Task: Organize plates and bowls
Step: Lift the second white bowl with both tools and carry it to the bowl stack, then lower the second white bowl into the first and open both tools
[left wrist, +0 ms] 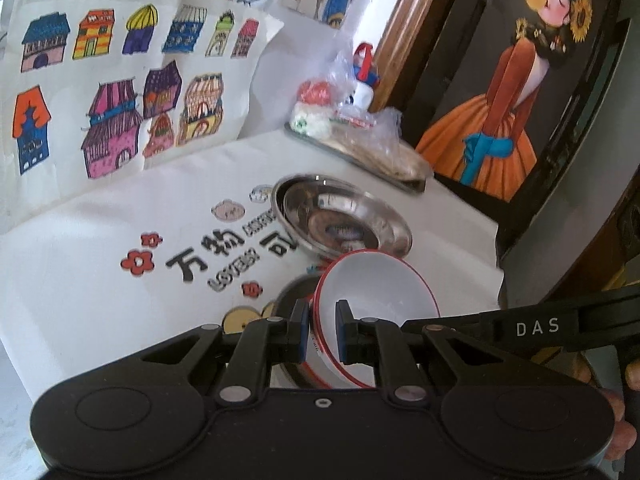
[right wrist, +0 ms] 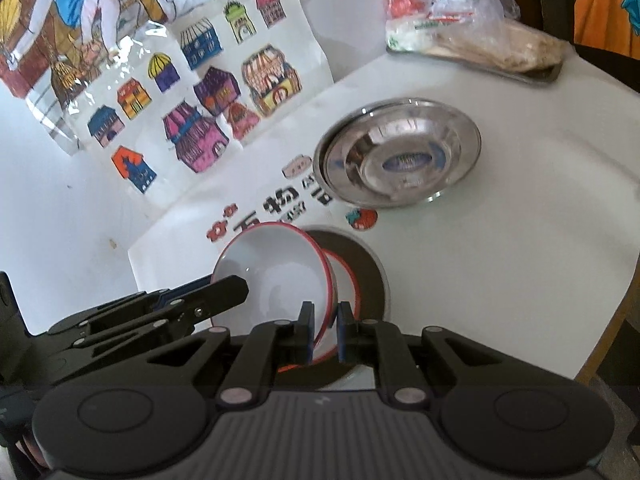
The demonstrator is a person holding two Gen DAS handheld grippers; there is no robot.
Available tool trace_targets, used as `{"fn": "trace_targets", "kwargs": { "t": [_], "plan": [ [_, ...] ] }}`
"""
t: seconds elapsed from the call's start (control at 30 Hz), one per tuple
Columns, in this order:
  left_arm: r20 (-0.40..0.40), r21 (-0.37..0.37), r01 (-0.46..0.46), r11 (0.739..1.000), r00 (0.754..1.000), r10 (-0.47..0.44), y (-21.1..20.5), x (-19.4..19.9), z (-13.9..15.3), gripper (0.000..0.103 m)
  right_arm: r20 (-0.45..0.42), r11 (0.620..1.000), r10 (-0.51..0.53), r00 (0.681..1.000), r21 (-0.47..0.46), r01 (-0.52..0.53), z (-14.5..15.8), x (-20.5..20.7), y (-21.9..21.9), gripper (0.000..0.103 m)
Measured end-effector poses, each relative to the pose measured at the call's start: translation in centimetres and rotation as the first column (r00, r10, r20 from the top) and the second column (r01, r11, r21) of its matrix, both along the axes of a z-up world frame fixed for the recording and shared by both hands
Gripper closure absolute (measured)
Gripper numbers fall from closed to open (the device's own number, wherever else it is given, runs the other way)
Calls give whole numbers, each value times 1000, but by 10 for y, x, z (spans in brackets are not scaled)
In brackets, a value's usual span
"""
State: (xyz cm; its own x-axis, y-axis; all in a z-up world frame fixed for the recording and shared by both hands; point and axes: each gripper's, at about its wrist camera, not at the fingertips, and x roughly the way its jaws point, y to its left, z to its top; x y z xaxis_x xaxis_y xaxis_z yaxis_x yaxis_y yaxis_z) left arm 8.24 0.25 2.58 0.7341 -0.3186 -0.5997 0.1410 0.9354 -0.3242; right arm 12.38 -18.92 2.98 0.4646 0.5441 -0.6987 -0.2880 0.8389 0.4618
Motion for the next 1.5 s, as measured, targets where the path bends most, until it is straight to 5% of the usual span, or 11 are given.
{"fn": "trace_targets", "kwargs": {
  "t": [0.6, 1.5],
  "plan": [
    [-46, 68, 24, 997, 999, -20, -8, 7, -6, 89, -17, 991, 59, 998, -120, -61, 5, 8, 14, 89],
    [-74, 50, 31, 998, 997, -28, -3, 13, -8, 89, 20, 976, 101, 995, -197, -95, 5, 10, 21, 82]
  ]
}}
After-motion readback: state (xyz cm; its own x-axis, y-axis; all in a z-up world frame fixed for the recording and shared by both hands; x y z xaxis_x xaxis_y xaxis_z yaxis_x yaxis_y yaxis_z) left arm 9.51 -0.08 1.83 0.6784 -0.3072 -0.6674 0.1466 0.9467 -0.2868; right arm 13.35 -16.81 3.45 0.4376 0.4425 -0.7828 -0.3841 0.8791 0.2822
